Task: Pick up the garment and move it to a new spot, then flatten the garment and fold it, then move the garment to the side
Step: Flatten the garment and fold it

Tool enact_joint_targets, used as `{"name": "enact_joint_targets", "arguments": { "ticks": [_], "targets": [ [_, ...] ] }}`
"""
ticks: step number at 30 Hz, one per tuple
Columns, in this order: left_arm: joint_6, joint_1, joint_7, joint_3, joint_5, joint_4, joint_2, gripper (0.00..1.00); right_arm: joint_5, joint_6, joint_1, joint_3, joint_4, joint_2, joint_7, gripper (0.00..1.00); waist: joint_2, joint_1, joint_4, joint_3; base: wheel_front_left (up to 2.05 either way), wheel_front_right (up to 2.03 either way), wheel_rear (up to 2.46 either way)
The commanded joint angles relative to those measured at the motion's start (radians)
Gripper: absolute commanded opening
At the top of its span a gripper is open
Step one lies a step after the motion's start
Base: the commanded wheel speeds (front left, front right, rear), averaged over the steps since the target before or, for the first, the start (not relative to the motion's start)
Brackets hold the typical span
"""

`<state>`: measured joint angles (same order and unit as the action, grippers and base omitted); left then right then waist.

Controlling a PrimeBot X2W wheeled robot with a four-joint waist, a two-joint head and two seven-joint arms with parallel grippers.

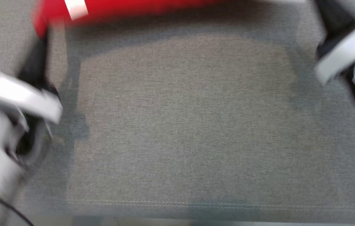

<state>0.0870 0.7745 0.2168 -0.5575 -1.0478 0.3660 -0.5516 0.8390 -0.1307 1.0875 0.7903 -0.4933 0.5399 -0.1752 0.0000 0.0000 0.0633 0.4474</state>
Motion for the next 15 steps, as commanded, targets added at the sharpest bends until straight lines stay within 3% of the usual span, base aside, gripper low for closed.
{"name": "enact_joint_targets", "arguments": {
  "ticks": [1,5,8,15],
  "targets": [
    [-0.017,-0.079,0.027,0.049,-0.019,-0.023,-0.03,0.0,0.052,0.0,-0.121,0.009,0.086,0.032,-0.046,0.0,0.0,0.0,0.023,0.012,0.0,0.0,0.0],
    [-0.038,-0.24,0.042,0.081,-0.028,-0.044,0.008,0.0,0.094,0.0,-0.324,0.01,0.218,0.083,-0.081,0.0,0.0,0.0,0.049,-0.003,0.0,0.0,0.0],
    [-0.051,-0.326,0.043,0.089,-0.024,-0.068,-0.006,0.0,0.091,0.0,-0.465,-0.01,0.293,0.11,-0.085,0.0,0.0,0.0,0.051,-0.028,0.0,0.0,0.0],
    [-0.093,-0.429,0.038,0.109,-0.039,-0.126,-0.042,0.0,0.02,0.0,-0.709,-0.103,0.388,0.088,-0.086,0.0,0.0,0.0,0.03,-0.069,0.0,0.0,0.0]
  ]
}}
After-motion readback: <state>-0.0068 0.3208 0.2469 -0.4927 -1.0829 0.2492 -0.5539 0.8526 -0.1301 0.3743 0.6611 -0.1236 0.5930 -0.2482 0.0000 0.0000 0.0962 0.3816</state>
